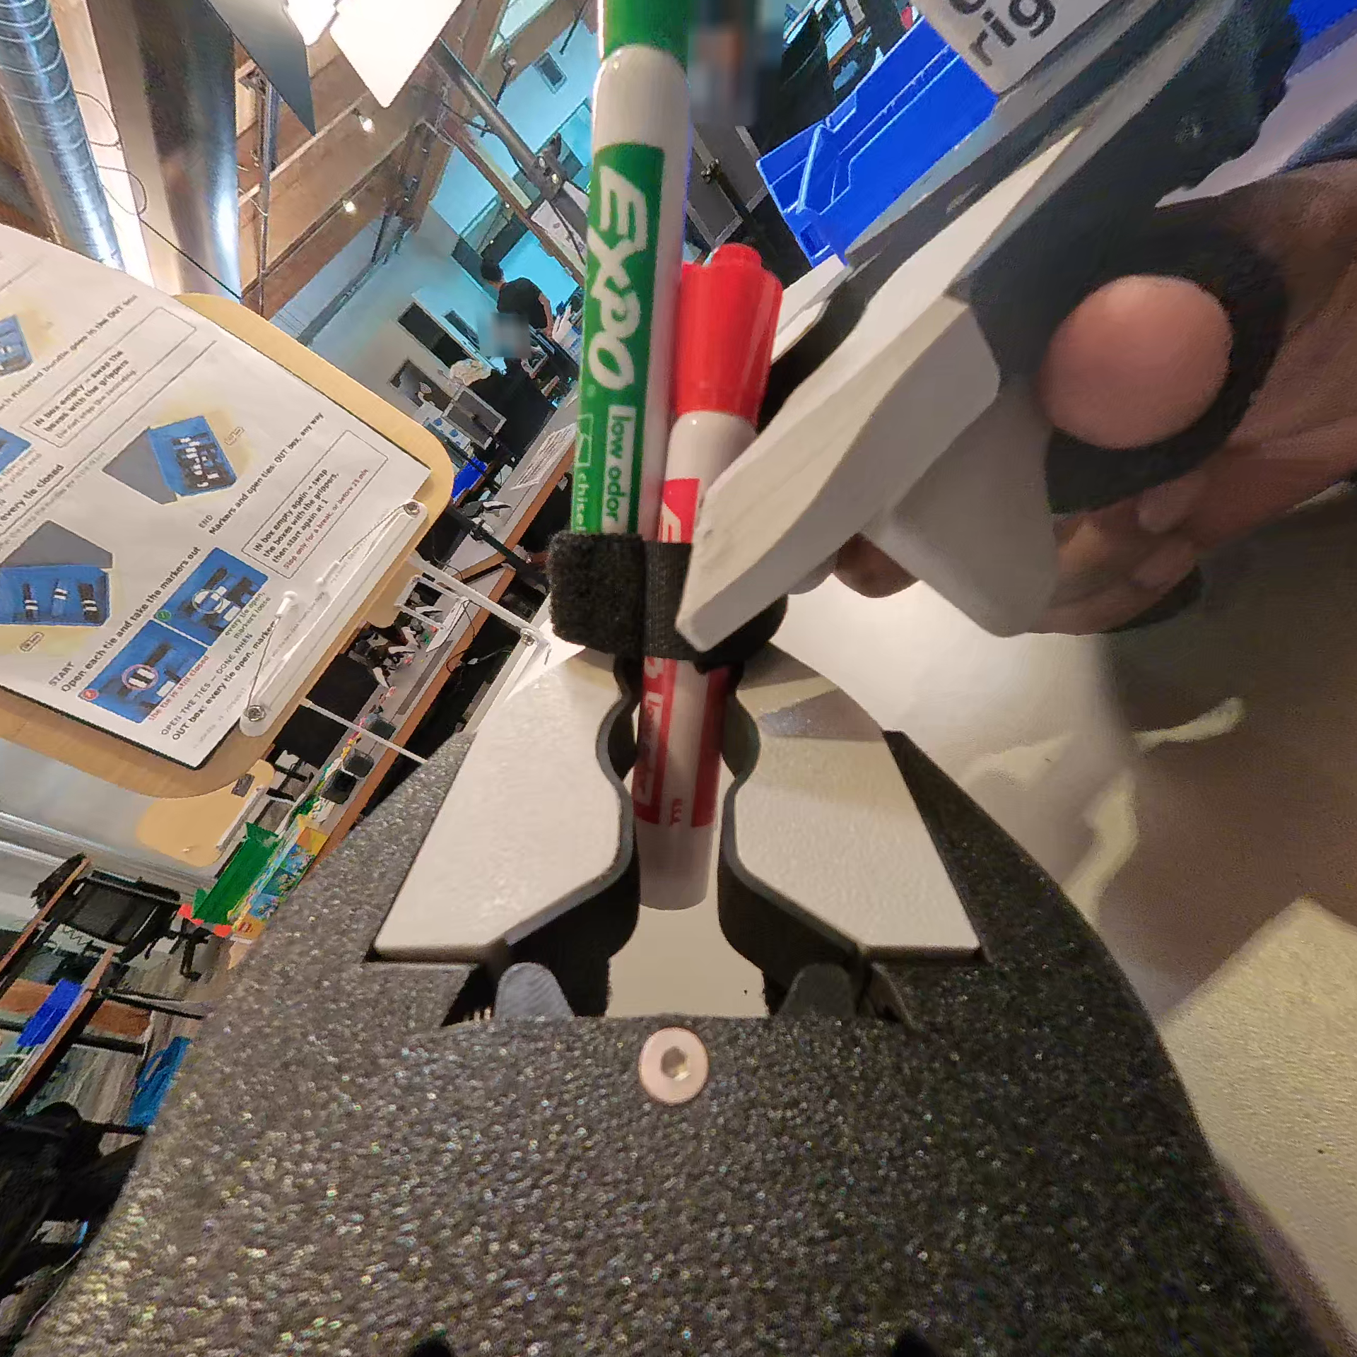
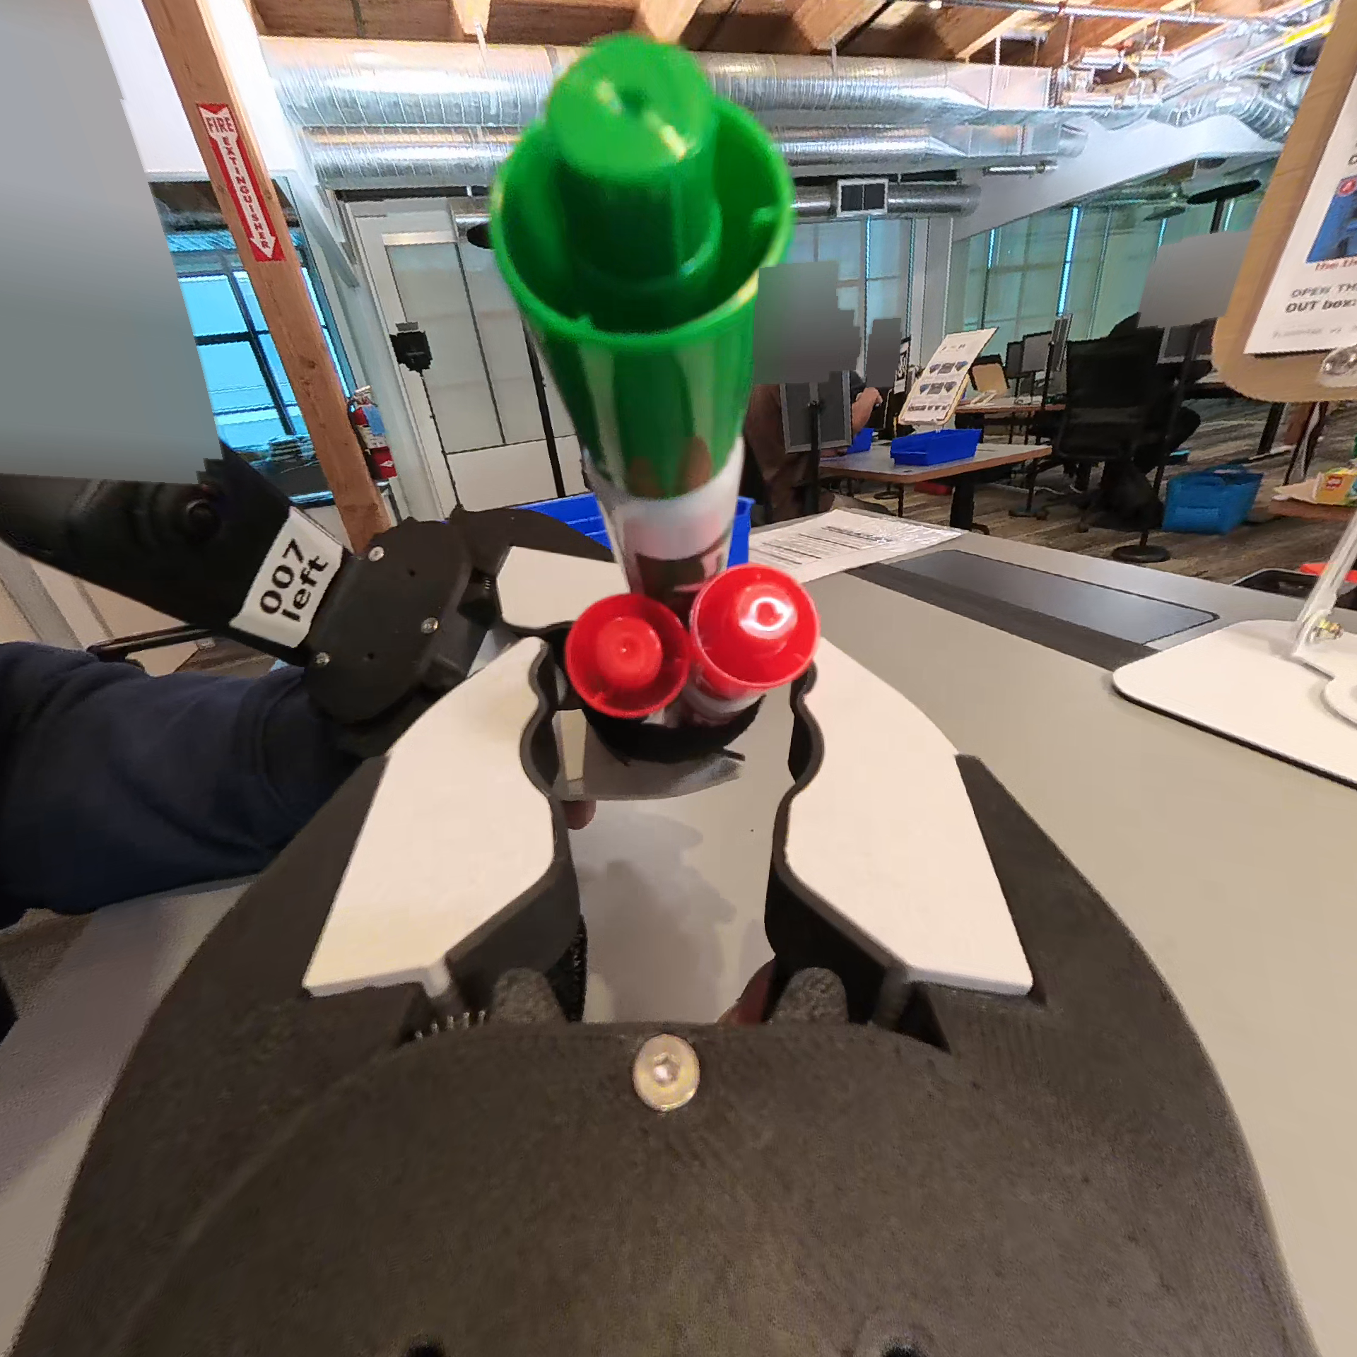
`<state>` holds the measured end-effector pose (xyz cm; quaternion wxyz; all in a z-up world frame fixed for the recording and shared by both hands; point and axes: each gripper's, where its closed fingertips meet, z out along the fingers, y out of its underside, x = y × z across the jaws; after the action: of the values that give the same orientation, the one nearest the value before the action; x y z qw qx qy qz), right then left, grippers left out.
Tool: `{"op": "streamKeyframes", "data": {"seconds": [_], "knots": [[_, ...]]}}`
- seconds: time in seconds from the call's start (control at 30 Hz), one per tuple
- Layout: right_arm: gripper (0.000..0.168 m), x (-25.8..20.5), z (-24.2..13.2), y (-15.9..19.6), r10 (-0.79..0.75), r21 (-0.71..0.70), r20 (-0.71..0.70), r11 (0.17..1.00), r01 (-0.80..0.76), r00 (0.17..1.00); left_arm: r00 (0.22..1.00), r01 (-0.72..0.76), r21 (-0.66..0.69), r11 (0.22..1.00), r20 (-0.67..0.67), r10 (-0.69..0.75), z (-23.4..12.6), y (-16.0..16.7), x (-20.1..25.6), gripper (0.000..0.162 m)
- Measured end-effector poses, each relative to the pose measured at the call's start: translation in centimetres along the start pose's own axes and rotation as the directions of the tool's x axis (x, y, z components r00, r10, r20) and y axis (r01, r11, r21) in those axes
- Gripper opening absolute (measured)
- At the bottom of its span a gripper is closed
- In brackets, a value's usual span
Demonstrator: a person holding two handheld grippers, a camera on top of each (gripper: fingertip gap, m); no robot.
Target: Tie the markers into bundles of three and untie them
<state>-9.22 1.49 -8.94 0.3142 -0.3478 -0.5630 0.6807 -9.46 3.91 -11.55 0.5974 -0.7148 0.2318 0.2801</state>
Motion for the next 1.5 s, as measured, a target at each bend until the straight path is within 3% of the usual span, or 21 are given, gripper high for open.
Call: {"op": "streamKeyframes", "data": {"seconds": [0.23,1.27,1.5], "knots": [[0.049,0.3,0.6,0.8,-0.005,-0.037,-0.064,0.999,0.003,0.998,1.0,0.001,-0.023,1.0,0.015,0.0,0.2,0.2,0.0,0.019],[0.046,0.0,0.3,0.3,-0.049,-0.007,-0.056,0.999,0.049,0.997,0.999,-0.006,-0.092,0.996,0.042,0.01,0.7,2.0,-0.5,0.023],[0.047,-0.2,0.3,0.2,-0.092,-0.012,-0.063,0.996,0.091,0.994,0.996,-0.063,-0.109,0.992,0.052,0.069,0.7,2.0,-0.5,0.02]]}}
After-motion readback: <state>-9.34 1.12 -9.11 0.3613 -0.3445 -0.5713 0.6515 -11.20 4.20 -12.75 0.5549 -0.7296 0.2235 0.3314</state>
